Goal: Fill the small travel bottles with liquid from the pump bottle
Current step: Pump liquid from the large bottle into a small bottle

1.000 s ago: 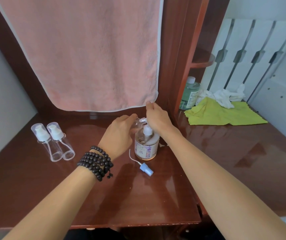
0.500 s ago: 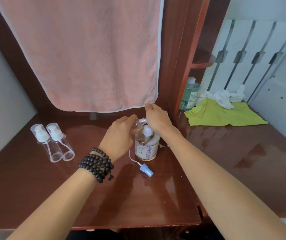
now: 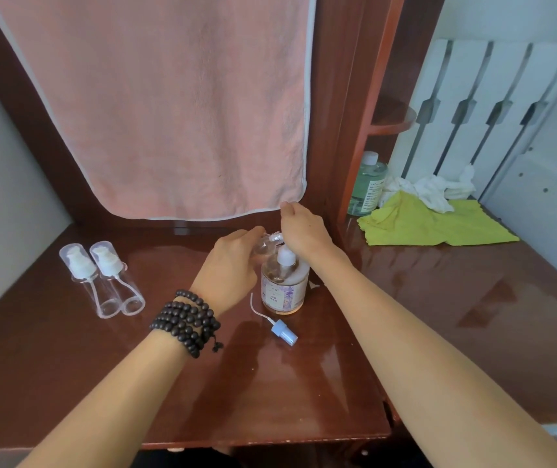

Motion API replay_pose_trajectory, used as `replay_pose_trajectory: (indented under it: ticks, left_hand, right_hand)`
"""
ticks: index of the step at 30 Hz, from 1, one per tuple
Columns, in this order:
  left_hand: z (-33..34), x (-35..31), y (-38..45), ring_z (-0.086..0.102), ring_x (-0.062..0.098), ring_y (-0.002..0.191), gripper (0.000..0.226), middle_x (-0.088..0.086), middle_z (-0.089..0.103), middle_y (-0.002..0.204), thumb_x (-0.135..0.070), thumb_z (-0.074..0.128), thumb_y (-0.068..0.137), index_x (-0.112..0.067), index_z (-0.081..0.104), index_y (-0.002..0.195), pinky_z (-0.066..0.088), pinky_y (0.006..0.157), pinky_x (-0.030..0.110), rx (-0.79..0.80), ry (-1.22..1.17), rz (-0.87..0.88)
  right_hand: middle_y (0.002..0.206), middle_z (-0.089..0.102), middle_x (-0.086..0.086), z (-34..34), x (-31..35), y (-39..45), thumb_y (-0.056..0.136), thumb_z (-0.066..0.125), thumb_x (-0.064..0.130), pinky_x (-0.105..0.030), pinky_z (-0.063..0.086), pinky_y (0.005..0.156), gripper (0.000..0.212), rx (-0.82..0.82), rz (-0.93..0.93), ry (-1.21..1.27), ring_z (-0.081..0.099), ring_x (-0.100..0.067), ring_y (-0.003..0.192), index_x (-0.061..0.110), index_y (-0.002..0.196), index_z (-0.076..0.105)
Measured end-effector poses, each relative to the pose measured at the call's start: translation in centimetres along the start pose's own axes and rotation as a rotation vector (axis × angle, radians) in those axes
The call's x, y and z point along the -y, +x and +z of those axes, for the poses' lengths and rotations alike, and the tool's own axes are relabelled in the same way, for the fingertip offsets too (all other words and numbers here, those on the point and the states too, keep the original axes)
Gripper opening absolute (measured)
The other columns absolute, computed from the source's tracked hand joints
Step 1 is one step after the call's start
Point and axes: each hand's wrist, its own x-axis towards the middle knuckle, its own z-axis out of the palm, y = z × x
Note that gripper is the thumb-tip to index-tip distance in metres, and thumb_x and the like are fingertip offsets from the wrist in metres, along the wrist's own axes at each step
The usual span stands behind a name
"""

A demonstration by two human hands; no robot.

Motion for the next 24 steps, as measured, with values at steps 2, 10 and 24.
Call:
replay_pose_trajectory:
  ticks: [2,10,24]
  left_hand:
    - [0.4,0.1,-0.3,0.06,0.027,0.078,0.029,0.003,0.059,0.084,0.002,0.06,0.081,-0.011,0.058,0.107,0.051,0.068,0.04,0.013,-0.005,-0.01]
    - [-1.0,-0.1,0.3,0.061,0.022,0.085,0.022,0.005,0.065,0.089,-0.004,0.06,0.086,-0.011,0.061,0.107,0.048,0.078,0.035,0.011,-0.061,-0.029]
    - [-0.4,0.1,0.0,0.062,0.02,0.087,0.022,0.003,0.068,0.091,-0.003,0.061,0.084,-0.012,0.06,0.104,0.048,0.079,0.033,0.014,-0.073,-0.036]
  right_hand:
    - [0.133,0.059,-0.01,0.1,-0.6,-0.4,0.106,0.018,0.039,-0.047,0.037,0.094,0.044,0.013,0.026,-0.014,0.05,-0.036,0.123,0.019,0.116,0.057]
    - [0.127,0.058,-0.012,-0.5,0.8,-1.0,0.104,0.019,0.045,-0.045,0.035,0.089,0.048,0.022,-0.027,-0.023,0.048,-0.031,0.107,0.017,0.121,0.054]
    - [0.121,0.06,-0.013,-0.5,0.5,-1.5,0.103,0.025,0.035,-0.042,0.039,0.085,0.033,0.019,-0.028,-0.008,0.056,-0.033,0.107,0.018,0.108,0.053]
